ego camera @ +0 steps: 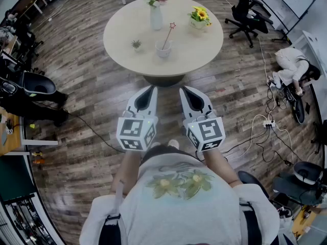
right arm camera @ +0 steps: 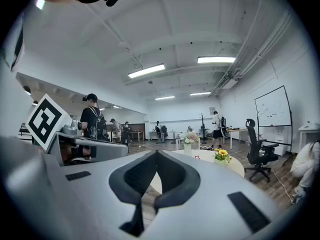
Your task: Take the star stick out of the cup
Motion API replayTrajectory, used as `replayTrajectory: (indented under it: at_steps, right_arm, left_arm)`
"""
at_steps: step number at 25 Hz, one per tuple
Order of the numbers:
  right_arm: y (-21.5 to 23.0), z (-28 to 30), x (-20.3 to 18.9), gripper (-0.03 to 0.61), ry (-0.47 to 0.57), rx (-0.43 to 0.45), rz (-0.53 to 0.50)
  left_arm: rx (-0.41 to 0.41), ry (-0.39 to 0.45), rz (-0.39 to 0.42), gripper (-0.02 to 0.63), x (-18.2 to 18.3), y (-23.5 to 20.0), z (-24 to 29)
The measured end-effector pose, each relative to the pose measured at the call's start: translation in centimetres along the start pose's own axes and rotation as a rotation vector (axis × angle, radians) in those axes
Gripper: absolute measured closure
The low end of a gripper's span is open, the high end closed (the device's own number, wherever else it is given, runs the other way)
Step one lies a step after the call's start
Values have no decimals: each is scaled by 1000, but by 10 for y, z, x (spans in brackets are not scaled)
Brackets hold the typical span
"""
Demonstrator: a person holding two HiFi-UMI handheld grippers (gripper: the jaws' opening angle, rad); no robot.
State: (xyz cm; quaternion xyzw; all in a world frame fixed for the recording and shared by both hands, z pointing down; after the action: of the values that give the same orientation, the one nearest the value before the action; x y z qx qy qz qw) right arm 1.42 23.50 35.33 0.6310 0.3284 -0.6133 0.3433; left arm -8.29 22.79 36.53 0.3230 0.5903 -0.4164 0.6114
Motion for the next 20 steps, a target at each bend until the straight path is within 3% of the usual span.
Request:
replayTrajectory:
  at_steps: [8, 12, 17, 20]
  right_arm:
    - [18, 4, -5, 561, 8, 9, 18]
    - [24, 11, -4, 561, 14, 11, 15]
    - [30, 13, -5, 561, 6, 11, 11]
    - [34, 14, -7, 561, 0, 8, 16]
  left_arm:
    - [-18, 11, -8, 611, -2, 11, 12]
    - [11, 23, 11, 599, 3, 3, 18]
    - [17, 18, 62, 463, 7, -5, 30]
    - [-10, 16, 61, 341, 12, -6, 39]
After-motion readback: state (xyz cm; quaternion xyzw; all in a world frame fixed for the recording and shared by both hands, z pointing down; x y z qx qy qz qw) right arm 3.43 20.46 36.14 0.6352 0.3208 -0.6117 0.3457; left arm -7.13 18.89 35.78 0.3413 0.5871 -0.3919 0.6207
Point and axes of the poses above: the fingertips, and each gripper's own axes: z forward along the fingers, y to its right, x out of its top, the point moved 1 cm from there along -z, backward along the fingers, and after that the axes turned 5 degrees about y, right-handed, at the moved point
